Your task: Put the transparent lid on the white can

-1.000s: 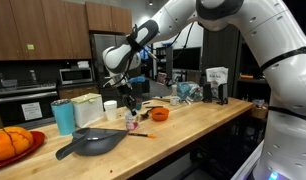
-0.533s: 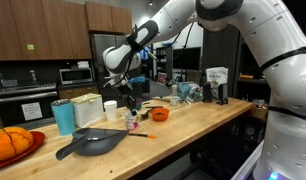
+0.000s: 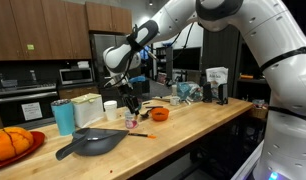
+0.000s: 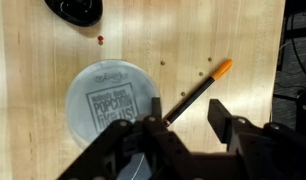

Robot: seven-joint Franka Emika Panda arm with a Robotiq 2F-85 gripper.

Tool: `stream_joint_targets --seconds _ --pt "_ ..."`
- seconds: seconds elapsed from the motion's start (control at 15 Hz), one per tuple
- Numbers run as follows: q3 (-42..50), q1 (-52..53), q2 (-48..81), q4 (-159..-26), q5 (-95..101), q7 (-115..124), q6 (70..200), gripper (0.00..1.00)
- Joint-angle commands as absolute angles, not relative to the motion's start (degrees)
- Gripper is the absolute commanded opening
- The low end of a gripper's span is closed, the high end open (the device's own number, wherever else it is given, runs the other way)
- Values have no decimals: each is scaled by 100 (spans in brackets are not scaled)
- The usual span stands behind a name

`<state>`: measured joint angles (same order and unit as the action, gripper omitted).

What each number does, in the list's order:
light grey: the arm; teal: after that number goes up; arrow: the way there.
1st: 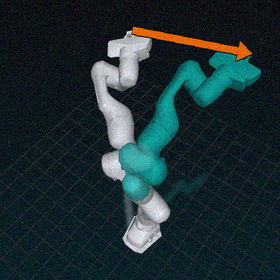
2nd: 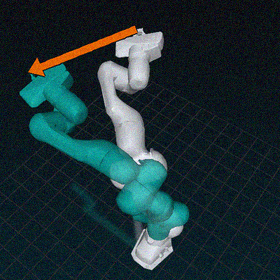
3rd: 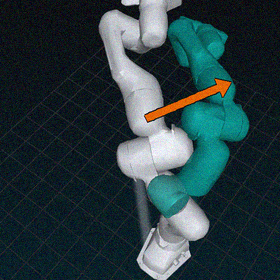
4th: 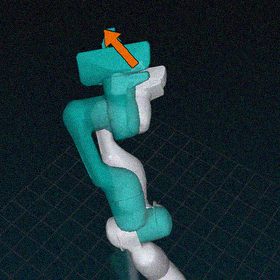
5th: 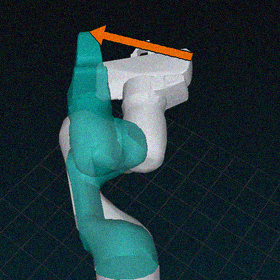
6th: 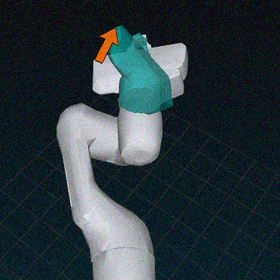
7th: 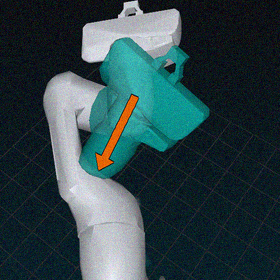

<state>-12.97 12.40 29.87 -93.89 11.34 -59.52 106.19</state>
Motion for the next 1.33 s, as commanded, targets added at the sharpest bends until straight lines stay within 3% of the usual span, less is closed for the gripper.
stream_joint_targets --seconds 0.0,0.13,0.27,0.73,1.27 --pt "-1285 1215 2935 -9355 1244 -6031 10491 84" --pt "-1283 1211 2905 -9377 1241 -6024 10484 96" --pt "-1278 1213 2877 -9402 1251 -6015 10479 100" --pt "-1307 1283 2593 -9597 1281 -5884 10414 100" --pt "-1643 1357 612 -10997 925 -5260 9937 100"
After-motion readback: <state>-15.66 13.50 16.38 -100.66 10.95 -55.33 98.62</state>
